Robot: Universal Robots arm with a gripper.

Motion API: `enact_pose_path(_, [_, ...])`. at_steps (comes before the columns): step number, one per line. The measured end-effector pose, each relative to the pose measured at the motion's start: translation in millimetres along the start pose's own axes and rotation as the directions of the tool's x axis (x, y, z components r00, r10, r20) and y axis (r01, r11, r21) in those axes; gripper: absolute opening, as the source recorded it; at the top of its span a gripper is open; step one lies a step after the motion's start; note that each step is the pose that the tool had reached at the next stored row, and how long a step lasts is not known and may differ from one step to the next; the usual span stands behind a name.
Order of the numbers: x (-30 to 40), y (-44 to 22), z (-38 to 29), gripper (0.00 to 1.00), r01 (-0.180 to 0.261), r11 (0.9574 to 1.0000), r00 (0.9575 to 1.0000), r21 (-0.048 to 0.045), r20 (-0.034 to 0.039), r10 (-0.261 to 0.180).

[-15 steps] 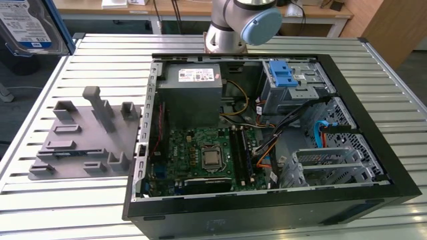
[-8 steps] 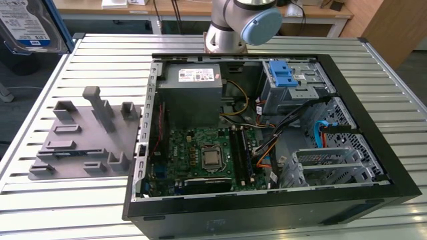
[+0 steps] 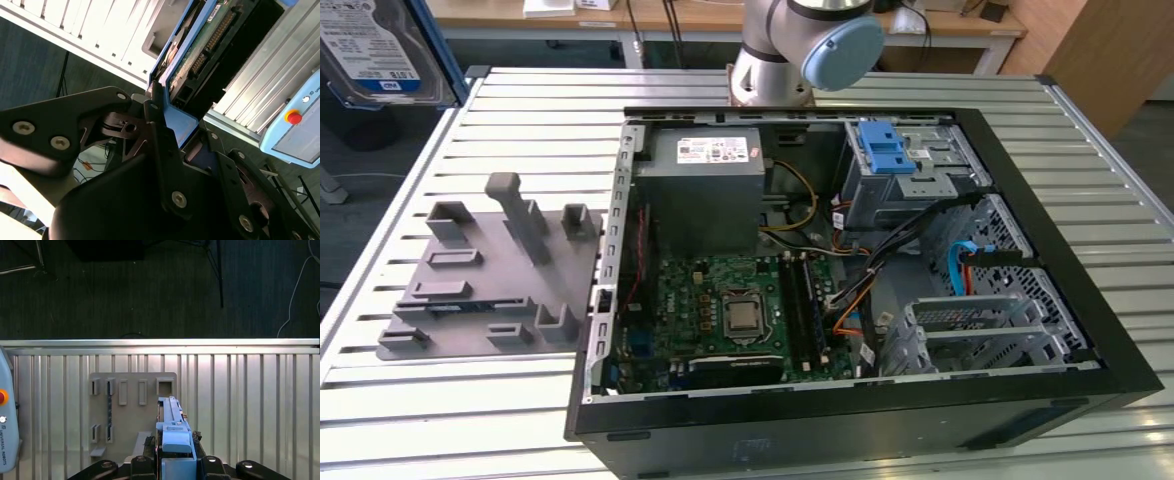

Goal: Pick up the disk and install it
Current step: 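Pick up the disk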

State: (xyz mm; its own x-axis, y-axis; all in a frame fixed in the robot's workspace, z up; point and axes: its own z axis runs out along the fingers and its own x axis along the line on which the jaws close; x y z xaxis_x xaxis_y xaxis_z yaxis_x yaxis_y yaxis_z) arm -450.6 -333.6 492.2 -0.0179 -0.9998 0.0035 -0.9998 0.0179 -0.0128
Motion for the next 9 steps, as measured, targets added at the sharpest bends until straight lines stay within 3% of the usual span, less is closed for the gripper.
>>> enact_pose_path(9, [12.5,-2.3,0.1,0.36,0.0,1.0,1.0,0.0001,0.0,0.0])
